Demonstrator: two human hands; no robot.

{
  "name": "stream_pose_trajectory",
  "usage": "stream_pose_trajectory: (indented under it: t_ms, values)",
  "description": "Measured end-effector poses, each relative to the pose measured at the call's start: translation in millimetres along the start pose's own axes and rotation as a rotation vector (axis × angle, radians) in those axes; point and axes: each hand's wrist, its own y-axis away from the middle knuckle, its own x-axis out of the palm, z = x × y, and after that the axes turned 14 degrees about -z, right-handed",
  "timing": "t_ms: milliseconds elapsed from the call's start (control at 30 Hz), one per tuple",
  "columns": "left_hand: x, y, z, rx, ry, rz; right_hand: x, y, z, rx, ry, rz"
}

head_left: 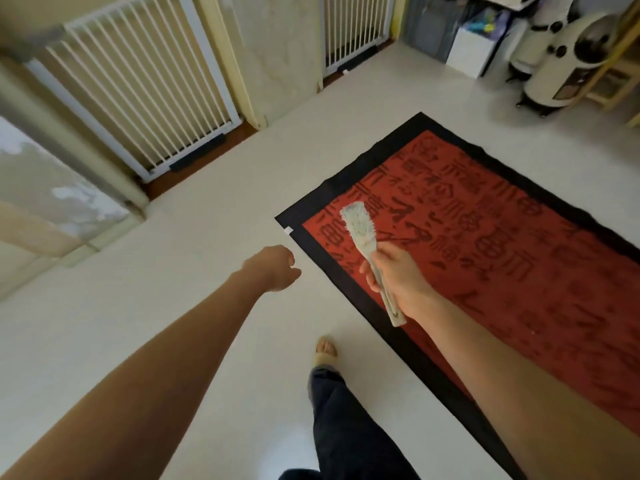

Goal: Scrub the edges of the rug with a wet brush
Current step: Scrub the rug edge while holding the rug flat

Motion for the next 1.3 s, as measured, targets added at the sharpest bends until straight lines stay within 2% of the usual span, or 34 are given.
stream_pose_trajectory:
  t_ms: [133,267,500,667,800,933,1067,1200,1300]
  values:
    - [-4,-109,18,0.013,-0.072,0.044,53,-80,0,-0.012,0.097,-0.046]
    - [9,-193,34,0.063,-0.151,0.134,94,-133,-20,0.034,0.092,-0.125]
    - [62,-325,51,0.287,-0.215,0.243,164,-226,-75,0.052,0.156,-0.307]
    - [120,-409,96,0.474,-0.274,0.337,240,-282,-139,0.154,0.108,-0.562]
    - [200,-464,112,0.574,-0.255,0.351,281,-335,-205,0.131,0.097,-0.648]
    - [304,-516,126,0.563,-0.195,0.302,308,-408,-297,0.013,0.316,-0.618]
    - [407,-589,168,0.506,-0.186,0.195,346,-488,-394,-0.131,0.648,-0.545]
    - [457,-667,211,0.437,-0.141,0.077,394,-565,-429,-0.273,0.777,-0.479]
    - [478,-718,242,0.394,-0.159,-0.003,432,-626,-430,-0.38,0.82,-0.429]
